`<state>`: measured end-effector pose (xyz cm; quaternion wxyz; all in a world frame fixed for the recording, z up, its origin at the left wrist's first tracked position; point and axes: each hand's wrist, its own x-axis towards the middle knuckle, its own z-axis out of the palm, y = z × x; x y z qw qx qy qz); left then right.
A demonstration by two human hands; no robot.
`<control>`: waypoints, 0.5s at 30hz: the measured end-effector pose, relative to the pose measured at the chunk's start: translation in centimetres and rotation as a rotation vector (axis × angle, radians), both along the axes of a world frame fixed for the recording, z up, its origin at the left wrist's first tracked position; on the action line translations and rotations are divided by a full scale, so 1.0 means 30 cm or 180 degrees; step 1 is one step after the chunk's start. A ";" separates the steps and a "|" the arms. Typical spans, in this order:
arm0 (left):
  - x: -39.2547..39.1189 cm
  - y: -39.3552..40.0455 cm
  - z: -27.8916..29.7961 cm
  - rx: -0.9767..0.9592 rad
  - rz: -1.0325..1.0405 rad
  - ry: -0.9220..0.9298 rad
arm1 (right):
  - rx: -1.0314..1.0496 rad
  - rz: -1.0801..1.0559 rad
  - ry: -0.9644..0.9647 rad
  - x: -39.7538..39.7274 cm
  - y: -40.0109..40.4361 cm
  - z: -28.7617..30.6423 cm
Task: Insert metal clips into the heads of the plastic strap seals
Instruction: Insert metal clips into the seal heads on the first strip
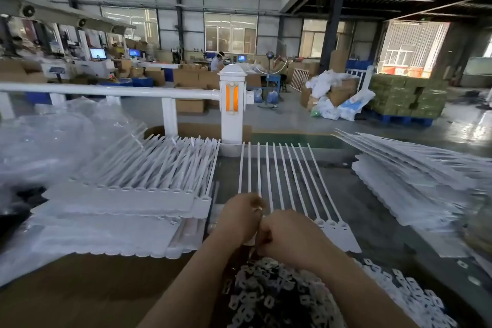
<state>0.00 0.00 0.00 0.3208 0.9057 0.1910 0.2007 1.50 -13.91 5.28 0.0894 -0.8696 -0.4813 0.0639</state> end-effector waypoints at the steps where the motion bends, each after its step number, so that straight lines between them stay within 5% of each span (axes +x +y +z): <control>1: 0.000 0.006 -0.005 0.0090 -0.0031 0.0115 | -0.0035 0.0040 0.0113 0.007 0.007 -0.006; 8: -0.041 0.043 -0.074 0.0868 -0.0392 0.0222 | 0.0157 0.0532 0.0785 0.008 -0.002 -0.020; 15: -0.063 0.047 -0.090 0.0757 -0.0413 0.0181 | 0.0245 0.0559 0.0591 0.017 0.005 -0.044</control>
